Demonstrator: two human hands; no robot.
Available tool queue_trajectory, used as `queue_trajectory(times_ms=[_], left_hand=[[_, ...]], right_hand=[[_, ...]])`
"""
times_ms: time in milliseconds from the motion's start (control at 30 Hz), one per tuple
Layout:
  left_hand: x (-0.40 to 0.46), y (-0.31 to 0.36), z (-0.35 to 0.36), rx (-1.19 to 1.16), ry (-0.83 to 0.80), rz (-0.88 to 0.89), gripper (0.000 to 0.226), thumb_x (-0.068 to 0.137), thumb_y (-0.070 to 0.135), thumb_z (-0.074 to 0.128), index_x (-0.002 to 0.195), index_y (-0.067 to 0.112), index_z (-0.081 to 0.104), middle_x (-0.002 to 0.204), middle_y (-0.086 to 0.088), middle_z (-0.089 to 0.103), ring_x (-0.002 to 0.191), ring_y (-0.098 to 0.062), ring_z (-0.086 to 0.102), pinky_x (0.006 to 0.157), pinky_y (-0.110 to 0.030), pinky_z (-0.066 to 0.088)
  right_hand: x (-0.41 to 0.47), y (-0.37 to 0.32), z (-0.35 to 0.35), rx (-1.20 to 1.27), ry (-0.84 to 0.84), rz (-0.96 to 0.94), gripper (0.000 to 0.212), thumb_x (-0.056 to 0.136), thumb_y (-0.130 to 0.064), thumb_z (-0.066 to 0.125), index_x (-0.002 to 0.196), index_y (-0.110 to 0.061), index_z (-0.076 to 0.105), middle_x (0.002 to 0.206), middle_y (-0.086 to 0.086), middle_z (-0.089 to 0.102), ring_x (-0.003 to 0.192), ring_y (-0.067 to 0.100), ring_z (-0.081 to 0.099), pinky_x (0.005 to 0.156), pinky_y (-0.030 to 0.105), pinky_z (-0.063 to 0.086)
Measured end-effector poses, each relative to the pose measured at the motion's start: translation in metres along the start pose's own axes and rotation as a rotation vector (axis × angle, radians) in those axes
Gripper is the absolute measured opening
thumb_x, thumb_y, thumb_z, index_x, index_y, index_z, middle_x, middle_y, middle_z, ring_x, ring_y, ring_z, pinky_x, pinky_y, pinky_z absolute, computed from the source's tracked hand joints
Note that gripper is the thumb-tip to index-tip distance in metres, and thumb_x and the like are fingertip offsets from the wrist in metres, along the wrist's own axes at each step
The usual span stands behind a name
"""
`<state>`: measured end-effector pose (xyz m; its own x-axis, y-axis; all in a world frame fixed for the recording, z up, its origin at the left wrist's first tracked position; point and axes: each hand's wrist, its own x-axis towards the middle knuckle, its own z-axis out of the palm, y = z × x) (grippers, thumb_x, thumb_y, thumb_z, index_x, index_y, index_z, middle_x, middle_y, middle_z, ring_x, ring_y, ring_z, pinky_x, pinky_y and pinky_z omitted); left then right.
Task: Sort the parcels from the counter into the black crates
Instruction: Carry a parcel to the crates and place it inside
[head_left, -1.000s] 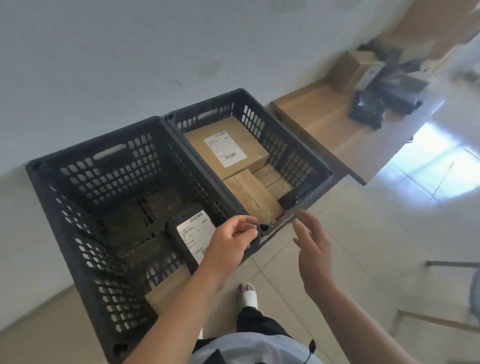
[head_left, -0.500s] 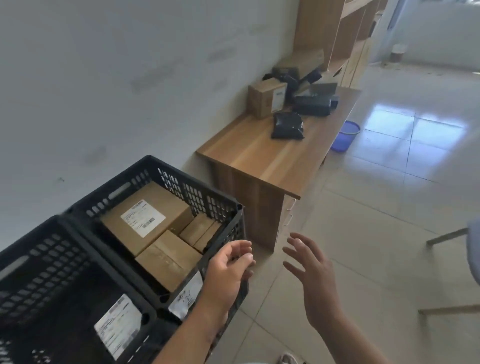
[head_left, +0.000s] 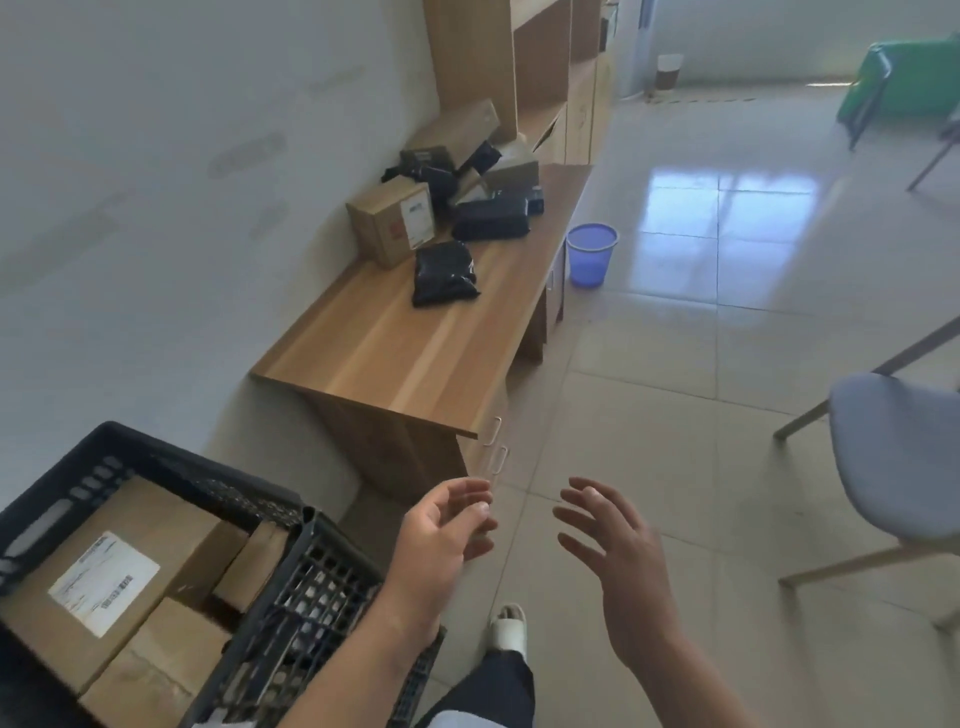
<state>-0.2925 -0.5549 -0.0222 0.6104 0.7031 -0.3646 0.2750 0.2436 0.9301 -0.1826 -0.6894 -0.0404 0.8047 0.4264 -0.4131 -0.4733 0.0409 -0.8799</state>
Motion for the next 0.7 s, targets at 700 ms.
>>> queue_trajectory(times_ms=[700], left_hand=[[0.343, 0.157, 0.204, -0.069, -0.044, -0.027, 0.016, 0.100, 0.010, 0.061, 0.109, 0.017, 0.071, 0.110, -0.006, 0.072, 0.097, -0.020, 0.070, 0.084, -0.031, 0.060]], right_hand=[[0.360, -0.207, -0.038, -0.081, 0.052, 0.032, 0.022, 0.103, -0.016, 0.055, 0.107, -0.008, 0.075, 0.106, 0.012, 0.078, 0.101, 0.029, 0.073, 0.086, 0.042, 0.055]])
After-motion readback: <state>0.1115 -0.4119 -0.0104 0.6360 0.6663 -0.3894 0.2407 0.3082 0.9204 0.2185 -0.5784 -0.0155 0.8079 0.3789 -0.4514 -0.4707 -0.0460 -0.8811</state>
